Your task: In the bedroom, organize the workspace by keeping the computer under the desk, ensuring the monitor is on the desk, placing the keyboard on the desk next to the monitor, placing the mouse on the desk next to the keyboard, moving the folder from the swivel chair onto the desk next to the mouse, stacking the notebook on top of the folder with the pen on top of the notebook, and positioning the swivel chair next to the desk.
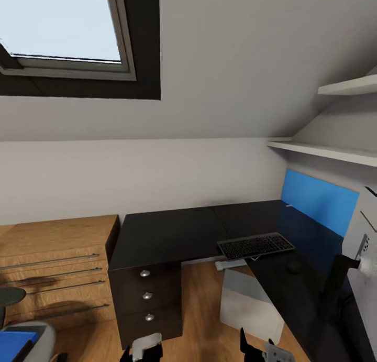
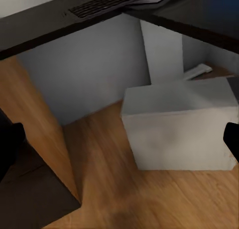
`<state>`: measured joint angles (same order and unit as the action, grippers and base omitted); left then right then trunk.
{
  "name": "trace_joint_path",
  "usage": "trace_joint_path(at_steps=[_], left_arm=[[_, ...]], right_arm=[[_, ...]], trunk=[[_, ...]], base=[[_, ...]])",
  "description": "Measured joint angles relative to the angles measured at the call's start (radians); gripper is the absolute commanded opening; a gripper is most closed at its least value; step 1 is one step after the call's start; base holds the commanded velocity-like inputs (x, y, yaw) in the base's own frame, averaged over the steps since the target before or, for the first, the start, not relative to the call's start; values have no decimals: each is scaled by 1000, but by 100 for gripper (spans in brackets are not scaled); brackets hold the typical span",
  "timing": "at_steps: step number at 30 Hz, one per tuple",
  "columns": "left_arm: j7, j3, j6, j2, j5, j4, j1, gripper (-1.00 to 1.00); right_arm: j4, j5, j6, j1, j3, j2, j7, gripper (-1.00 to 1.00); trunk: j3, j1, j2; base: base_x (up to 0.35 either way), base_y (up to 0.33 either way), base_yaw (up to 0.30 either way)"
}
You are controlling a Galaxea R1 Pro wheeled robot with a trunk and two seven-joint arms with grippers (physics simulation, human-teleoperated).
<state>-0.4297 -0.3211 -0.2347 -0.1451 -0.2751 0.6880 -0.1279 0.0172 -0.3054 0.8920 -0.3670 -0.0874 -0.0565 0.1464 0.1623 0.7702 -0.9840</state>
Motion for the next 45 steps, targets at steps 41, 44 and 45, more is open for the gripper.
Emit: trace_joint_path(at_steps=[41, 44, 45], left_arm=[[-4, 4, 600, -3, -7, 731, 0, 100], [-4, 4, 600, -2, -6, 738, 0, 100], [-4, 4, 600, -1, -6, 739, 0, 100]], right_arm=[[654, 13, -1112, -222, -7, 78, -501, 100], [660, 14, -1110, -223, -6, 75, -502, 100], [663, 13, -1110, -223, -6, 74, -502, 100]], trunk=[[-82, -100, 183], [-82, -100, 183], [-82, -100, 183]], base=[[0, 0, 0], [0, 0, 0], [0, 0, 0]])
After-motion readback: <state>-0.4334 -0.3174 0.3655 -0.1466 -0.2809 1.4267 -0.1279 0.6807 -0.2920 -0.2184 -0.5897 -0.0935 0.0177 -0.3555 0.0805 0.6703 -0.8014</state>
